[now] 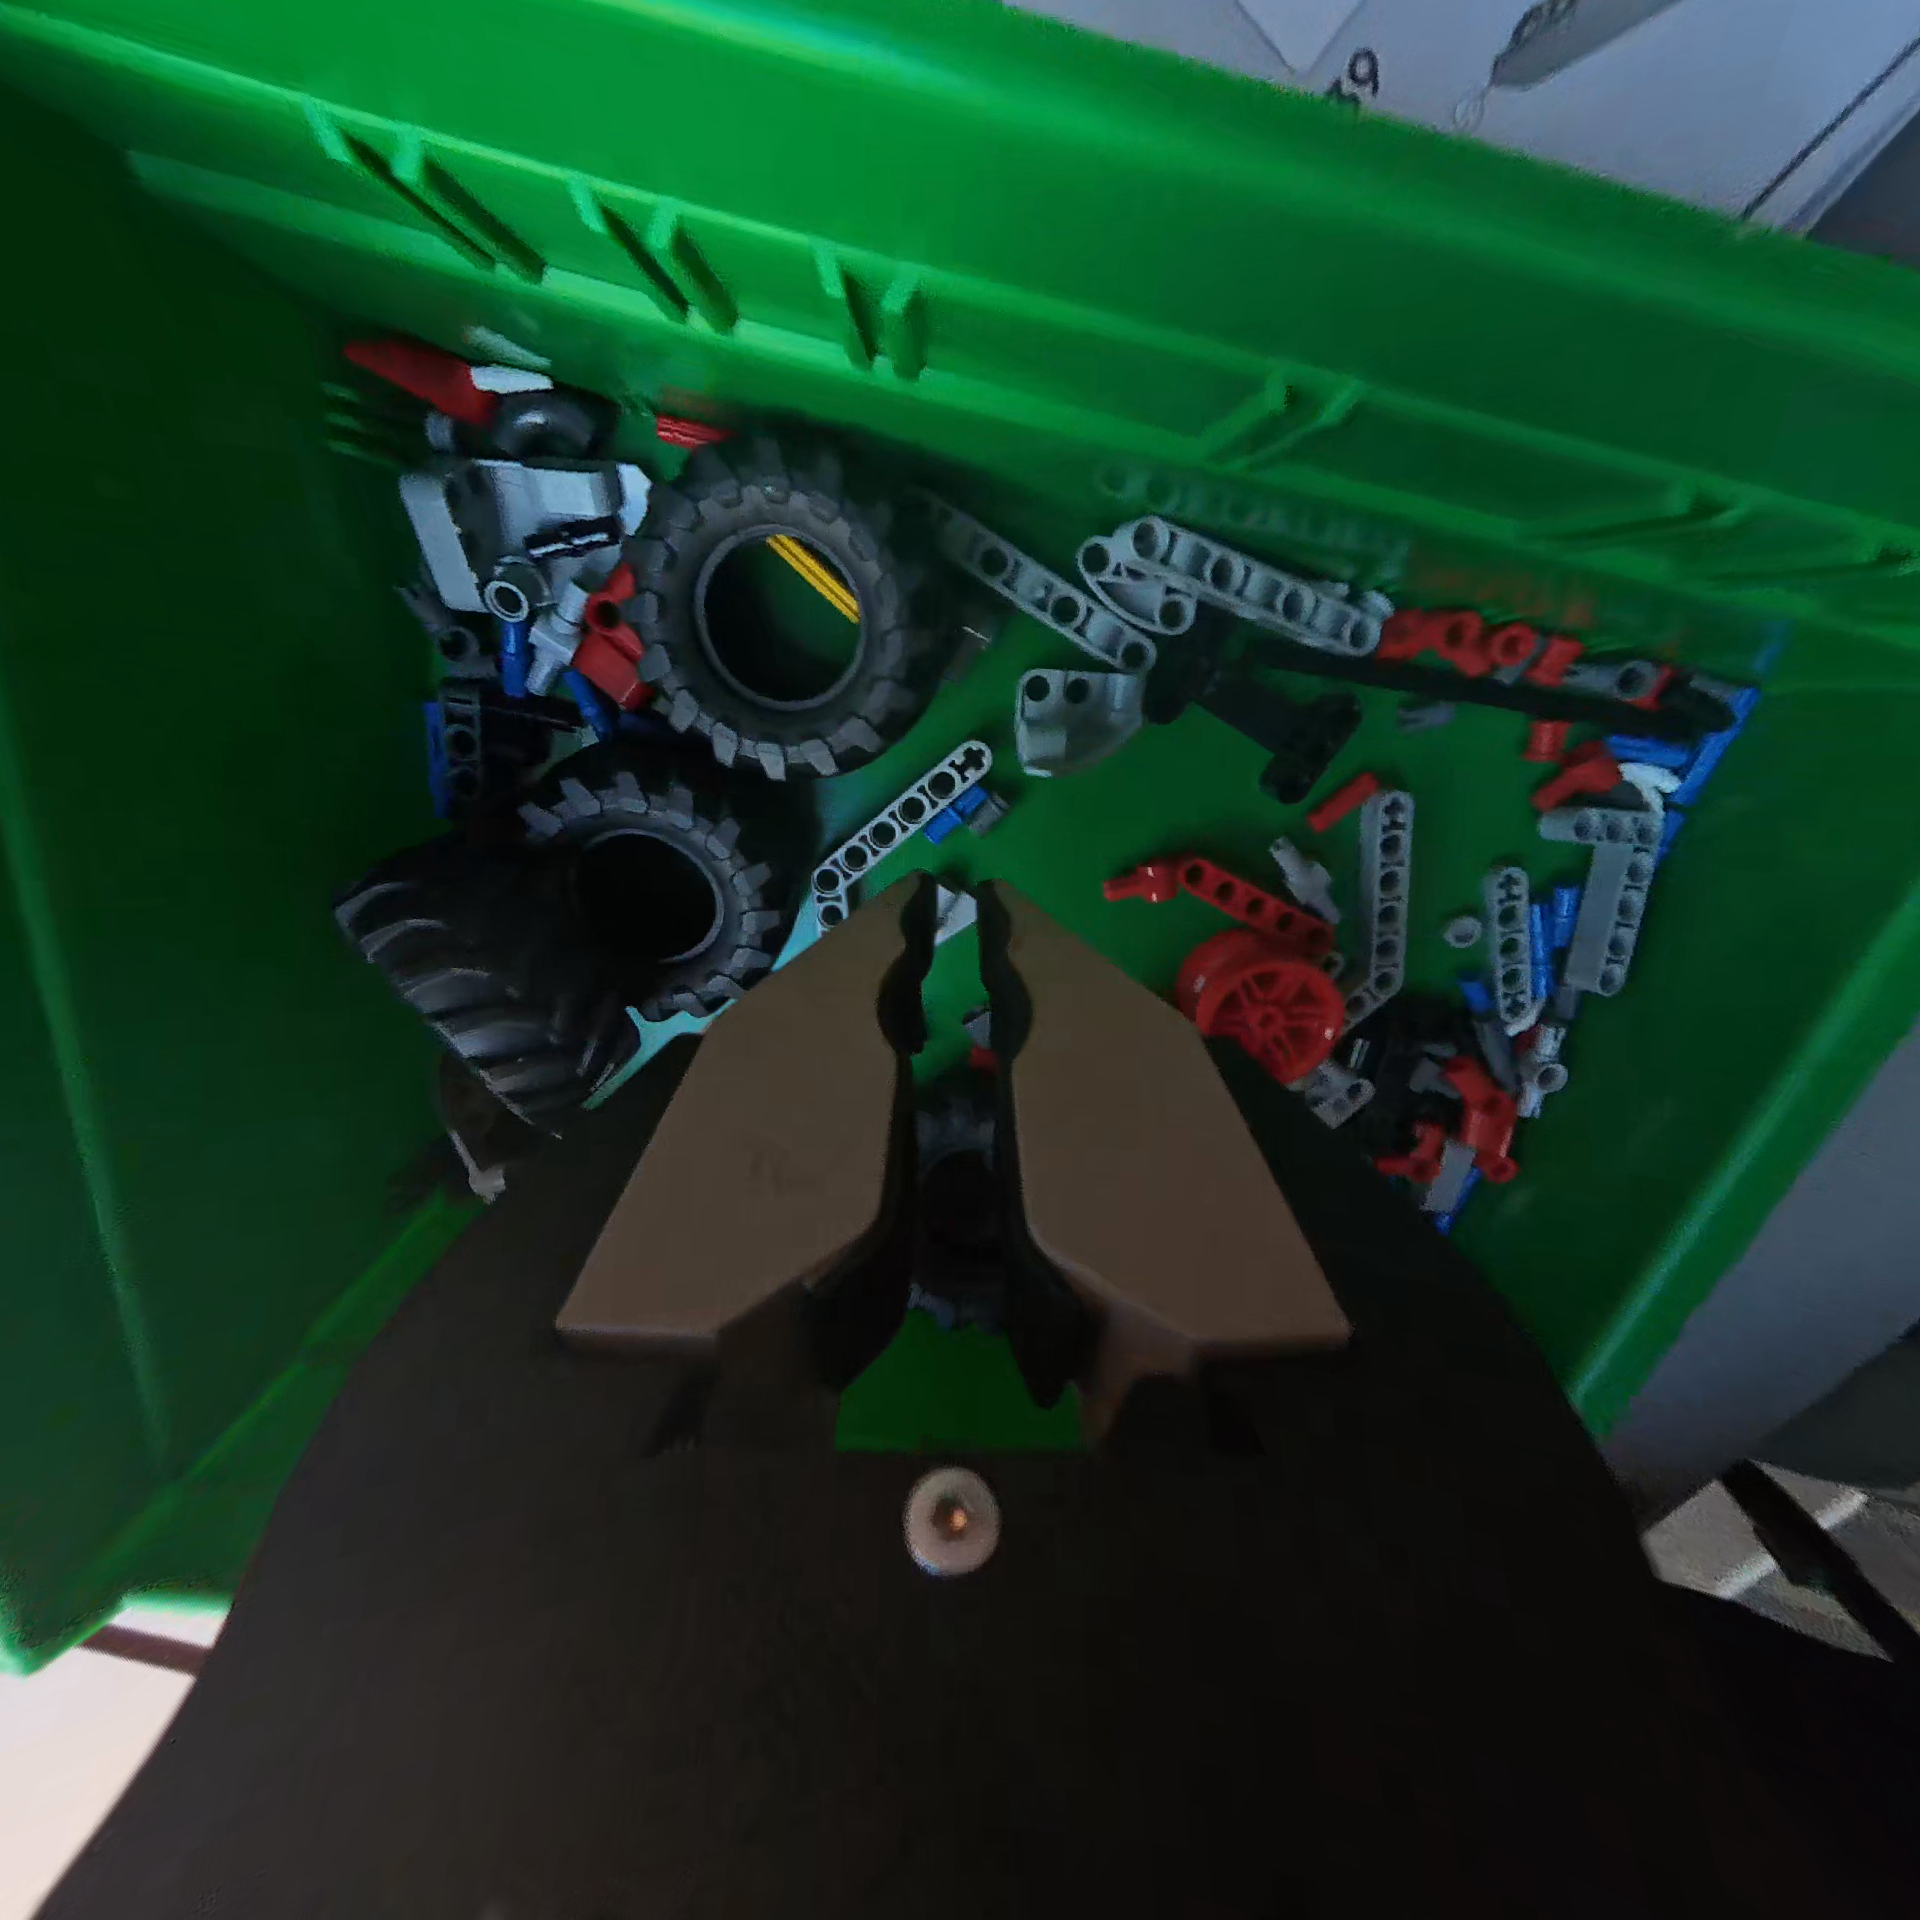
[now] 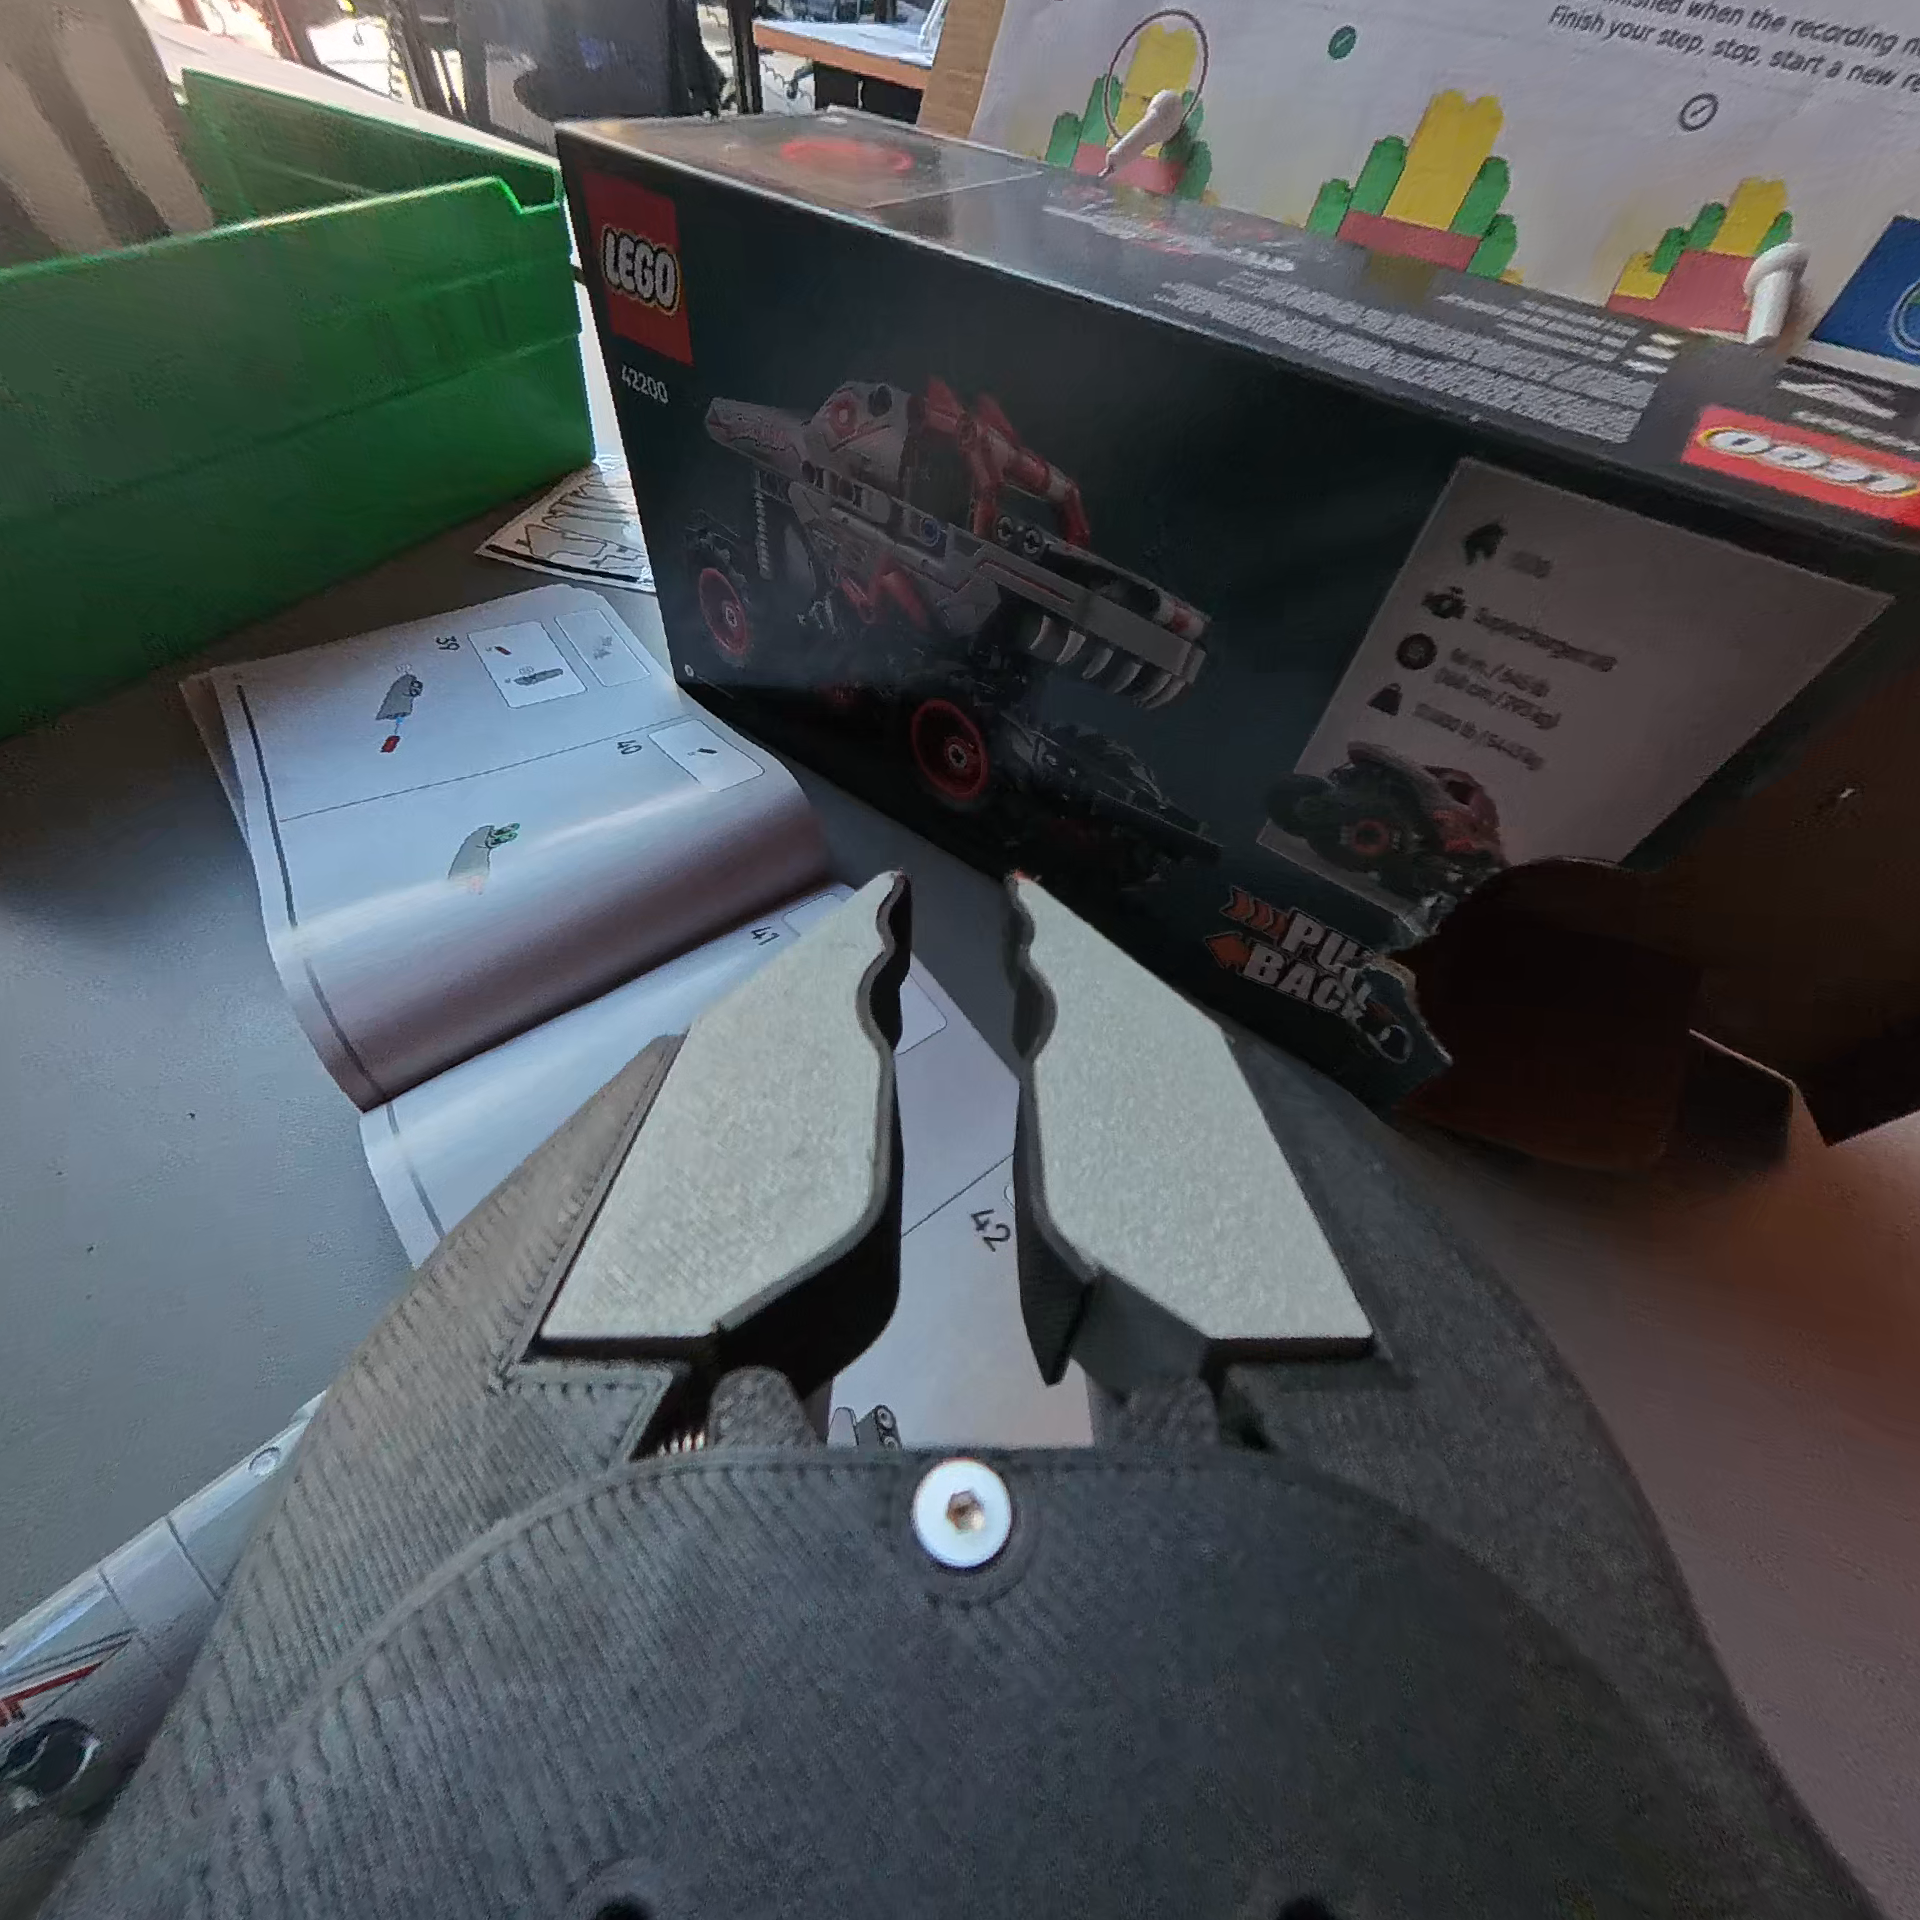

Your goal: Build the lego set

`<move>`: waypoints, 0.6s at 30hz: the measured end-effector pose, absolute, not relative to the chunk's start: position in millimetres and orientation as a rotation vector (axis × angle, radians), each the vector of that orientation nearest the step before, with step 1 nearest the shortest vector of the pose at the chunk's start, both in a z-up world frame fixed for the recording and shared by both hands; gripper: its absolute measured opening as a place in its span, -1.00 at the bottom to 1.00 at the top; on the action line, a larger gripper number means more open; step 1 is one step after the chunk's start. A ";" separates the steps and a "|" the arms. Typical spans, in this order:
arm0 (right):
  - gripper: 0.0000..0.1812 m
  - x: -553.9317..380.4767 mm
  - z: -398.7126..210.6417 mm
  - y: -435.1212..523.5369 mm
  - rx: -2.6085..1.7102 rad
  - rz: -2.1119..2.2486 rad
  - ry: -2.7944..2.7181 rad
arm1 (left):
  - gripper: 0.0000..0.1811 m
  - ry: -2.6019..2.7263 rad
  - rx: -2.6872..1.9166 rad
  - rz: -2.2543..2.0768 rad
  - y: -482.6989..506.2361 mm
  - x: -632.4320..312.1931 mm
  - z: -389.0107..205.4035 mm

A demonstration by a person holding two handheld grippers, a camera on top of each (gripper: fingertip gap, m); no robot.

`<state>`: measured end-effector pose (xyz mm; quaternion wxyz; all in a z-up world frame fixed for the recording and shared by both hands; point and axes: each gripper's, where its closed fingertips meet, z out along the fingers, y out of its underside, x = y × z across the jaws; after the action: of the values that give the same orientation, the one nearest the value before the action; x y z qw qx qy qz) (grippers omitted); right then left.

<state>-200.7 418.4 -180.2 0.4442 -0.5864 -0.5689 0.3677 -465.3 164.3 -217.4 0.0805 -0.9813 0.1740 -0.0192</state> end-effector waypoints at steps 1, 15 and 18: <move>-0.85 -200.9 -181.9 417.9 -1.460 0.909 -1.418 | -0.95 0.536 -2.936 -0.048 163.2 -465.3 -218.1; -0.86 -199.0 -180.5 420.3 -1.455 0.885 -1.404 | -0.93 0.658 -3.072 -0.099 127.6 -458.1 -227.7; -0.87 -199.5 -181.1 419.8 -1.455 0.886 -1.409 | -0.97 0.654 -3.092 -0.024 128.1 -467.0 -232.7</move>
<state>-199.5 419.8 -181.1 0.4490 -0.5881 -0.5696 0.3580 -467.0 128.1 -232.7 -0.0095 -0.9783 0.2069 -0.0076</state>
